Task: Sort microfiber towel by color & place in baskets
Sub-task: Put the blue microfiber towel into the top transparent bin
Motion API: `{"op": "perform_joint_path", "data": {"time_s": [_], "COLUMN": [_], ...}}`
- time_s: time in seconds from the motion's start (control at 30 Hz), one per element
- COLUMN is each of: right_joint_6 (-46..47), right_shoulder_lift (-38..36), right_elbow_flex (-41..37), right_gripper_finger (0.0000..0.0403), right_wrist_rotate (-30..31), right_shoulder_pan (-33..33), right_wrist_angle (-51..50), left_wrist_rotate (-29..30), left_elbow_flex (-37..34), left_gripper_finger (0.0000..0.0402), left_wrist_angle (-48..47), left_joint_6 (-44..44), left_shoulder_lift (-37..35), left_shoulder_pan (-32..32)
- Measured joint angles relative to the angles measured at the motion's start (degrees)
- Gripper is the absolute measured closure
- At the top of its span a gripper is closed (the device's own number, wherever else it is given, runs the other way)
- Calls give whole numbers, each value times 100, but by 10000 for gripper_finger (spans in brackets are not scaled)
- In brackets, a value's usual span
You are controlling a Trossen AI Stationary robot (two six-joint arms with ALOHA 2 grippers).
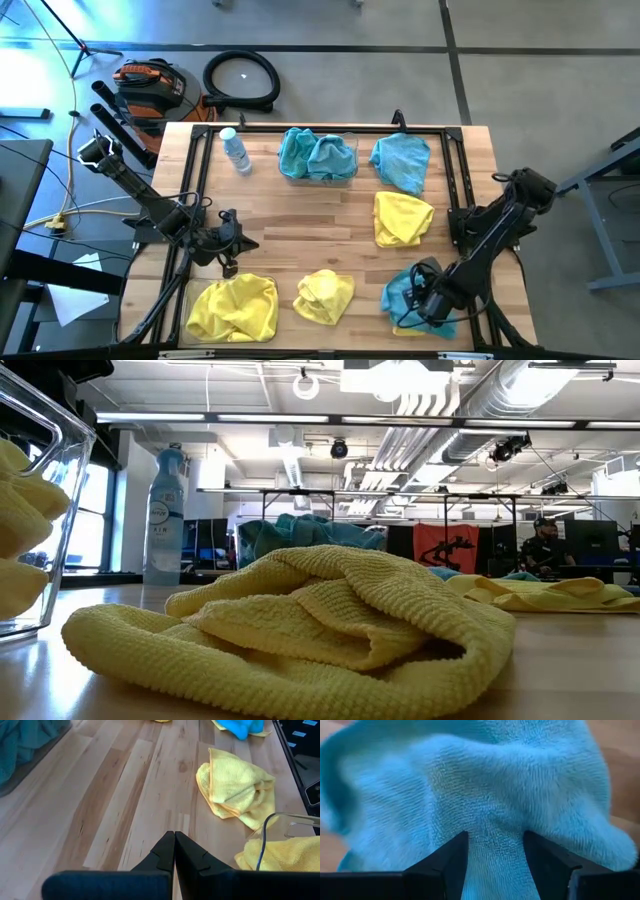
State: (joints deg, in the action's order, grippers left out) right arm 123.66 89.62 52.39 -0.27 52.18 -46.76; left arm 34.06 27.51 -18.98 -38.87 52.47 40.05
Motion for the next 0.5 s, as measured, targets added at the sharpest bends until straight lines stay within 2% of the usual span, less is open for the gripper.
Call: {"op": "perform_joint_path", "data": {"time_s": [0.1,0.2,0.3,0.43,0.5], "right_joint_6": [137,80,19,-300,-402], "right_shoulder_lift": [0,-4,-4,-4,-4], "right_elbow_flex": [-368,-526,-461,-172,51], "right_gripper_finger": [219,241,290,380,392], "right_wrist_rotate": [-131,-259,-282,-244,-130], "right_shoulder_pan": [1,-1,-1,1,1], "right_wrist_angle": [467,651,497,216,-66], "left_wrist_rotate": [0,0,0,0,0], "left_elbow_flex": [0,0,0,0,2], "left_gripper_finger": [402,402,402,402,402], "left_wrist_angle": [0,0,0,0,0], "left_joint_6": [0,0,-2,2,0], "left_shoulder_lift": [0,0,0,0,0], "left_shoulder_pan": [0,0,0,0,0]}}
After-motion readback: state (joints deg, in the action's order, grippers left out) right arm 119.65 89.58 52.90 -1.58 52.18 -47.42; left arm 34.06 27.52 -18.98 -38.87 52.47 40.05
